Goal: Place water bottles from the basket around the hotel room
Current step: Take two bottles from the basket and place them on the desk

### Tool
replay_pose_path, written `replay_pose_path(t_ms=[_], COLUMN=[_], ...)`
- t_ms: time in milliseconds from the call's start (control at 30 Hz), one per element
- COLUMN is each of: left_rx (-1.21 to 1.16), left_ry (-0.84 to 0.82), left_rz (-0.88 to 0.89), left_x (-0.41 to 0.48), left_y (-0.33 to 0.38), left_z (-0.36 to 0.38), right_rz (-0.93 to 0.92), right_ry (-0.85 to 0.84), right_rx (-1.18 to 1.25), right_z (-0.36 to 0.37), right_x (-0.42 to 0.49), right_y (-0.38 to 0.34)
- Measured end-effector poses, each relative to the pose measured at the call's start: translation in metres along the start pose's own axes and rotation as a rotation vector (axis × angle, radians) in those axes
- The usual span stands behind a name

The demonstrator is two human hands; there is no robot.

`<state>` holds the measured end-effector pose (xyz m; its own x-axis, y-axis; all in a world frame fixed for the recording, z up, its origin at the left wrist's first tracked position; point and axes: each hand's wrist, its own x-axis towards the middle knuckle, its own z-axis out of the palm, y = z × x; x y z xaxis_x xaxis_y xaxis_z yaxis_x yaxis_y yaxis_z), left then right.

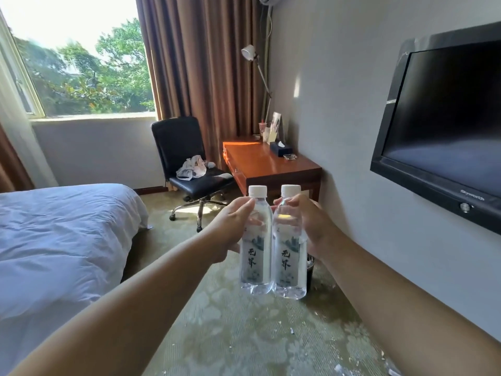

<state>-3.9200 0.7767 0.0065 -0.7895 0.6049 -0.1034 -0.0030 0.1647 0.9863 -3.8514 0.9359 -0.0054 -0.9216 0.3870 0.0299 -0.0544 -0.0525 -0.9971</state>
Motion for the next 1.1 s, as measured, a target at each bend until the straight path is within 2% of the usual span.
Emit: replay_pose_path(t_ms=[400,567,833,1100], left_rx=[-0.009,0.004,0.005,-0.009], left_ry=[-0.144,-0.178,-0.214,-0.322], left_rz=[0.06,0.078,0.084,0.086], left_x=[0.222,0.31,0.439,0.61], left_y=[0.011,0.011,0.016,0.041], left_z=[-0.128,-0.159,-0.15,-0.093], right_rz=[-0.055,-0.077,-0.109,-0.136], right_ry=[0.086,0.13,0.148,0.172], right_rx=[0.083,0.054,0.076,0.111], right_z=[0.065,0.073,0.028,-0.069], right_x=[0.228,0.309,0.428,0.565], right_y=[0.012,0.016,0.027,0.032])
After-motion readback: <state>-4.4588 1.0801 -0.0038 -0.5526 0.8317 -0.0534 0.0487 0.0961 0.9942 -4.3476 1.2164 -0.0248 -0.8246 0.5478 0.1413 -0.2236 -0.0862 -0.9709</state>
